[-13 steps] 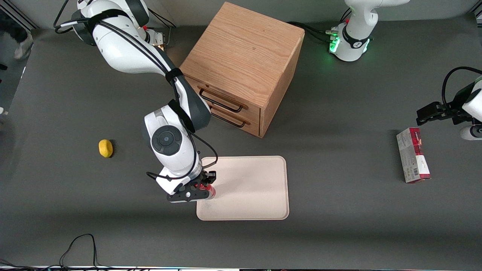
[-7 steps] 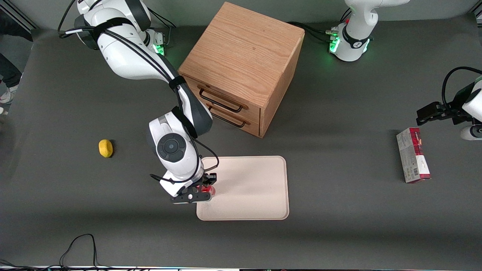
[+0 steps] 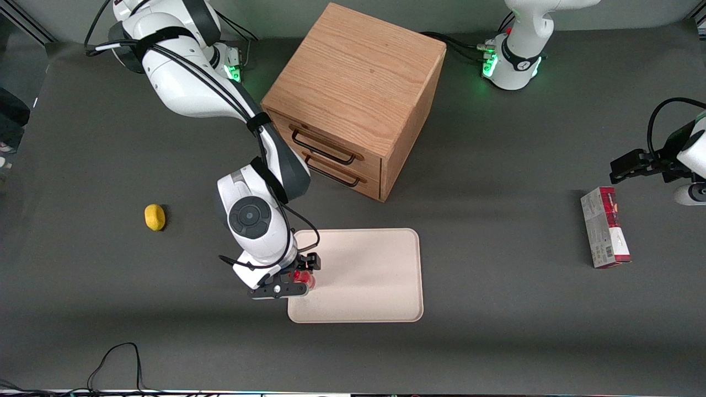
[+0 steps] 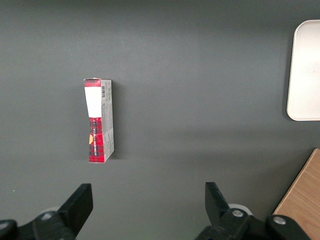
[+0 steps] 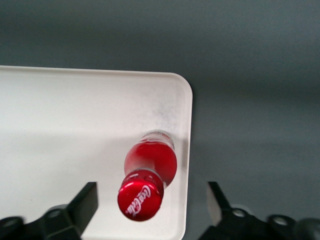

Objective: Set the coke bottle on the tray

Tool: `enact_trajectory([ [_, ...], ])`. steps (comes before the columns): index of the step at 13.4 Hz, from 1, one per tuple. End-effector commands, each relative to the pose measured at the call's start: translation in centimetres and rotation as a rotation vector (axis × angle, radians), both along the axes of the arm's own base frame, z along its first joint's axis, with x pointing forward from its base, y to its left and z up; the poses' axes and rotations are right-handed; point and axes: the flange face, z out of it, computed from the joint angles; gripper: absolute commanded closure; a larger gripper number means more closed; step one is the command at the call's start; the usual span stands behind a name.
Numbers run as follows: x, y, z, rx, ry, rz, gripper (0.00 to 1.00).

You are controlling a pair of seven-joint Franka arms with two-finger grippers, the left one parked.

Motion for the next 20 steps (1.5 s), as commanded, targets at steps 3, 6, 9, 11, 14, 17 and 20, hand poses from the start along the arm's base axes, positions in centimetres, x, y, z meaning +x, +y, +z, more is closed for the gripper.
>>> enact_trajectory([
  [3, -2.2, 0.1, 9.3, -0.007, 0.011, -0.016, 0.00],
  [6, -4.8, -1.2, 16.9, -0.025, 0.038, -0.020, 0.00],
  [9, -7.0, -2.3, 22.3, -0.033, 0.039, -0.021, 0.00],
  [11, -8.4, -3.4, 24.9, -0.043, 0.060, -0.030, 0.00],
  [14, -9.4, -7.9, 27.9, -0.054, 0.096, -0.077, 0.00],
  [17, -9.9, -15.4, 29.3, 0.006, 0.123, -0.145, 0.00],
  [20, -11.2, -22.8, 29.4, 0.028, 0.114, -0.155, 0.00],
])
